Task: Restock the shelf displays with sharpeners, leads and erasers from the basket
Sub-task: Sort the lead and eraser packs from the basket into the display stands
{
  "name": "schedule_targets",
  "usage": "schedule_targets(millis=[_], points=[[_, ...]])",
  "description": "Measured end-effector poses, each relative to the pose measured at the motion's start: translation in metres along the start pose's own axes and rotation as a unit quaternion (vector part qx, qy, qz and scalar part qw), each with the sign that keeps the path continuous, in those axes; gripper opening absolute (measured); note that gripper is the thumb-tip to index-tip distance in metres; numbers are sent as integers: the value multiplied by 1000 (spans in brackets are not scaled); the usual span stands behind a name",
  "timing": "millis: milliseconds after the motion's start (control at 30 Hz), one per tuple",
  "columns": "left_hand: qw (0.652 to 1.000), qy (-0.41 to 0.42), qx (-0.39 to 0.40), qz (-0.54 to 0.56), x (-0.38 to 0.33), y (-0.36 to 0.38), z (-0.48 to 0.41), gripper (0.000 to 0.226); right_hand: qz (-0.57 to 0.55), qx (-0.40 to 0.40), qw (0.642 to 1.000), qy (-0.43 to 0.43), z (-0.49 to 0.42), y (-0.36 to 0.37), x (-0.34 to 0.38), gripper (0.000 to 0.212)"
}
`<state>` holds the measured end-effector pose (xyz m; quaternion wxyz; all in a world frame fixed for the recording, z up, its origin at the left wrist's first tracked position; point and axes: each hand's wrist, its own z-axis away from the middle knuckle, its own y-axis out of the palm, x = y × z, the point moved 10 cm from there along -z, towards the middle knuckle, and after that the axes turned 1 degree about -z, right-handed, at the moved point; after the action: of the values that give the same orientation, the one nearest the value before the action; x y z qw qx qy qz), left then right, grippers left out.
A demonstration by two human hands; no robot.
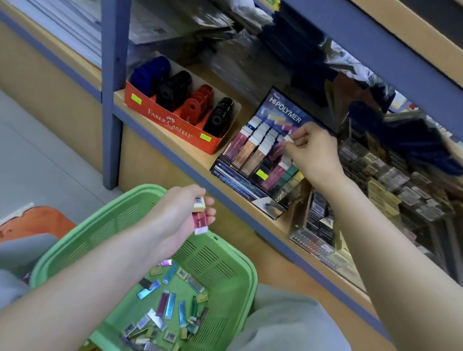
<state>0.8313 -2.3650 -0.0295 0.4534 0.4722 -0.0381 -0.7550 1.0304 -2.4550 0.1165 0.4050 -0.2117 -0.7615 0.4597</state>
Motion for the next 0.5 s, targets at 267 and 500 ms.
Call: schedule_targets(millis=[267,500], points=[[999,30,25,-27,-9,3,-2,11,-74,-80,991,-75,11,-21,42,15],[998,31,47,-5,-12,7,-1,16,-82,-25,990,-110,5,15,61,10]])
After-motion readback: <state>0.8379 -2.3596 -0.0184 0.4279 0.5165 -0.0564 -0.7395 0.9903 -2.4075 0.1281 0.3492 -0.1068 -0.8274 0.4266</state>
